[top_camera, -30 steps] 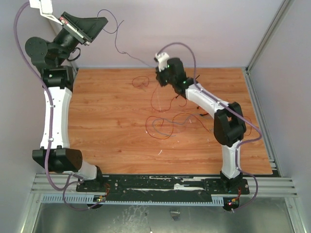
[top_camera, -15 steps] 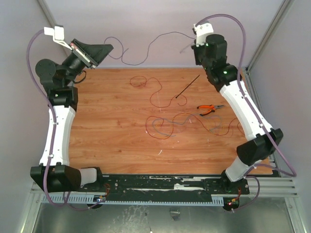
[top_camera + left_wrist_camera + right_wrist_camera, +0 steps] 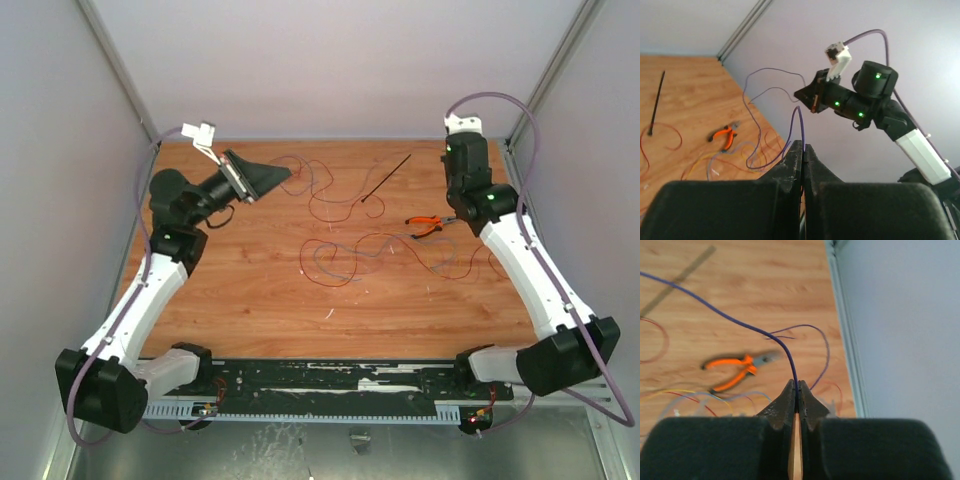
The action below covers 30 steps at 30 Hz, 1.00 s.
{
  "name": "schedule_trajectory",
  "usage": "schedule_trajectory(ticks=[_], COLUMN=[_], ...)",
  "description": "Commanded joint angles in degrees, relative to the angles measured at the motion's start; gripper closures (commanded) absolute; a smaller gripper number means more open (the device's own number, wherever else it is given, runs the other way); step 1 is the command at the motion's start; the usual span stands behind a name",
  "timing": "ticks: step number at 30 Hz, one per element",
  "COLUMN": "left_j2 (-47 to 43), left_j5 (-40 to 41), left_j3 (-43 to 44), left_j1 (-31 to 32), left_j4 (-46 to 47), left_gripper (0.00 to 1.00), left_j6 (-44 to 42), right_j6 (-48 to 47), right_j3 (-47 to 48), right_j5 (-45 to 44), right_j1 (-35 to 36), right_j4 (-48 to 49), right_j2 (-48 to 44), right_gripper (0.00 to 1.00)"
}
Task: Zip-tie the wires
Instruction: Straighten the cable at the center of the board.
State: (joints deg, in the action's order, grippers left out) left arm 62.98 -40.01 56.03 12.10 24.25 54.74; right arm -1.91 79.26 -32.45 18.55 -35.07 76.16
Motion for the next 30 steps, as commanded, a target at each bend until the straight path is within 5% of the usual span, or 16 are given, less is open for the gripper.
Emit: schedule_trajectory(ticks=[1,10,30], left_j2=[-2.16,4.52,15.81], left_j5=[7.82,18.48,28.68], left_j3=[-5.38,-18.76,-26.05], left_j1=[5.65,19.15,16.74], left_j4=[-2.01,3.69,3.87], left_gripper=[1.0,1.0,1.0], left_j6=[-4.23,-3.29,-2.65], right_j6=[3.93,7.1,11.82], right_j3=[-2.67,-12.85,-26.38], right_j5=[-9.82,-13.57,-8.61], right_j1=[-3.18,-12.31,-15.33], right_j4=[-6.12,-7.37,4.94], right_j2=[-5.92,-11.16,5.91], right_gripper=[1.0,1.0,1.0])
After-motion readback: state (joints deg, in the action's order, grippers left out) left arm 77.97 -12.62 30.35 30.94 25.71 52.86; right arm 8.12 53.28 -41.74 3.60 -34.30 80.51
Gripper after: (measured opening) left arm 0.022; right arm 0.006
